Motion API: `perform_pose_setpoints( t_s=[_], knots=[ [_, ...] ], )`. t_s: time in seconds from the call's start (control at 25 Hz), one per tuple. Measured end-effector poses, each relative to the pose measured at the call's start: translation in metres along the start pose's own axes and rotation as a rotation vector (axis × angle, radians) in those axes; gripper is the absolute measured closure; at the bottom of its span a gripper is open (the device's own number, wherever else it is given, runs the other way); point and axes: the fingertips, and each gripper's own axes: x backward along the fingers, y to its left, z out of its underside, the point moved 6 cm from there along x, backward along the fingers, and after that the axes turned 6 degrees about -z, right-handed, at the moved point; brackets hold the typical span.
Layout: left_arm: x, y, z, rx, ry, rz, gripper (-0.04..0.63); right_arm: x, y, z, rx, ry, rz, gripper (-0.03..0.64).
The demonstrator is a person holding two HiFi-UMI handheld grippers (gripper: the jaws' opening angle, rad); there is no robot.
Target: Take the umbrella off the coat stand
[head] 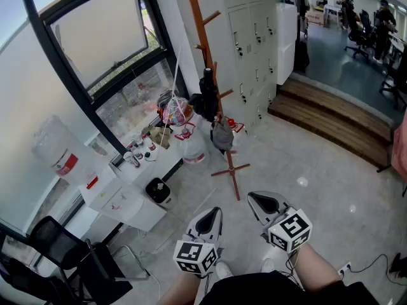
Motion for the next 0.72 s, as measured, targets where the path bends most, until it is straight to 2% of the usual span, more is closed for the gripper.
perform_pose_setpoints(
  t_s=[0.72],
  knots=[
    [0.008, 0.014, -0.002, -0.005, -0.009, -0.013, 0.572, -0.011, 0.009, -0.001, -0.003, -0.003, -0.003, 0.565]
  ],
)
